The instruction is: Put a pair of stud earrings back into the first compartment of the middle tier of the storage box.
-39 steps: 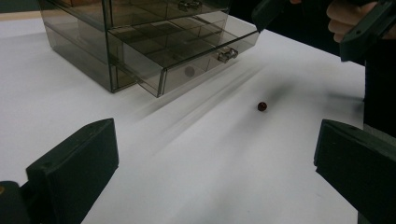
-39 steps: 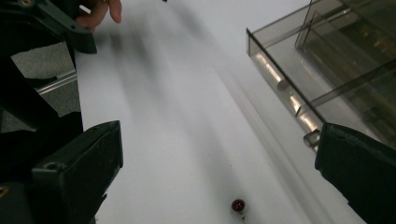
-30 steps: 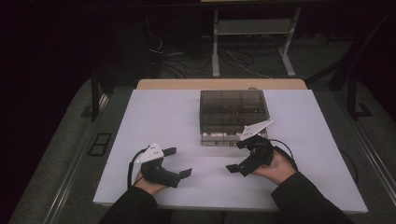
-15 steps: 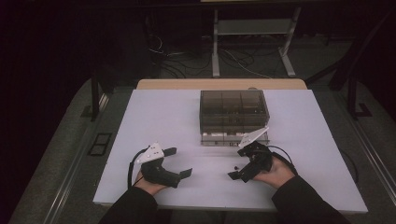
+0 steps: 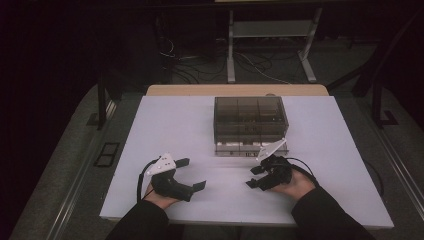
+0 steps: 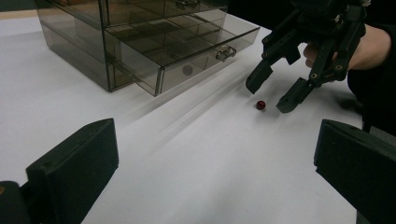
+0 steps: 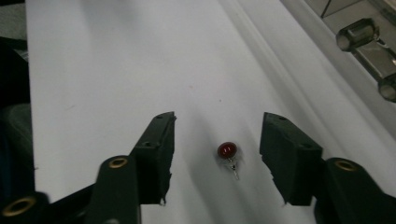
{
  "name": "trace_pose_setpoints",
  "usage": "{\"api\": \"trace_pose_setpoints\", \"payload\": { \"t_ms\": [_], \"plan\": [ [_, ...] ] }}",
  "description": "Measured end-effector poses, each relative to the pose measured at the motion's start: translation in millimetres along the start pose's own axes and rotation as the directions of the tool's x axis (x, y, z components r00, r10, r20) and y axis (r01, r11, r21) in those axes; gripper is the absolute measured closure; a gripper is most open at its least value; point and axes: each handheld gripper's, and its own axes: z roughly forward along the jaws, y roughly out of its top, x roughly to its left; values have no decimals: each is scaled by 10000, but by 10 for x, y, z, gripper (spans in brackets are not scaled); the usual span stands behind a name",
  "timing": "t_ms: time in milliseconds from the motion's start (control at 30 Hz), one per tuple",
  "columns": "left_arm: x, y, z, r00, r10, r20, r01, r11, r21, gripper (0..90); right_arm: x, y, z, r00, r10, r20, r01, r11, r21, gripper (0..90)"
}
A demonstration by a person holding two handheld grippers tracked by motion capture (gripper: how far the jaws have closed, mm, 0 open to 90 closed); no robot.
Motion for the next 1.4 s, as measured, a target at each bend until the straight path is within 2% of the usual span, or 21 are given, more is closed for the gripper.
{"api": "trace_pose_setpoints", "payload": {
  "t_ms": [100,133,200,333,433,800,967,1033,1400],
  "plan": [
    [0,0,0,10000,-2,-4,2,10000,4,0,-7,-3,34,9997,-179,170,175,9996,222,515],
    [0,1,1,10000,-6,-2,6,10000,-1,0,-2,-5,57,9995,-197,243,189,9994,300,562],
    [0,1,1,10000,-5,-3,5,10000,2,0,-5,-6,61,9991,-295,297,283,9989,380,578],
    [0,0,1,10000,-11,-2,11,10000,-7,0,12,-7,66,9973,-385,626,361,9986,381,699],
    [-2,0,1,10000,-7,-6,7,10000,-4,0,11,-9,63,9979,-307,571,286,9989,379,781],
    [0,1,1,10000,-16,-4,16,10000,-8,0,11,44,-17,9996,-126,256,119,9995,276,788],
    [0,1,2,10000,-17,-6,17,10000,-13,0,15,192,-134,9998,-195,76,195,9998,-15,788],
    [1,2,1,10000,-21,-8,21,10000,-25,0,11,282,-184,9993,-364,73,365,9993,-62,788],
    [5,2,1,10000,-4,-19,4,10000,-35,0,-26,635,-353,9989,-462,-58,459,9981,-421,788]
  ]
}}
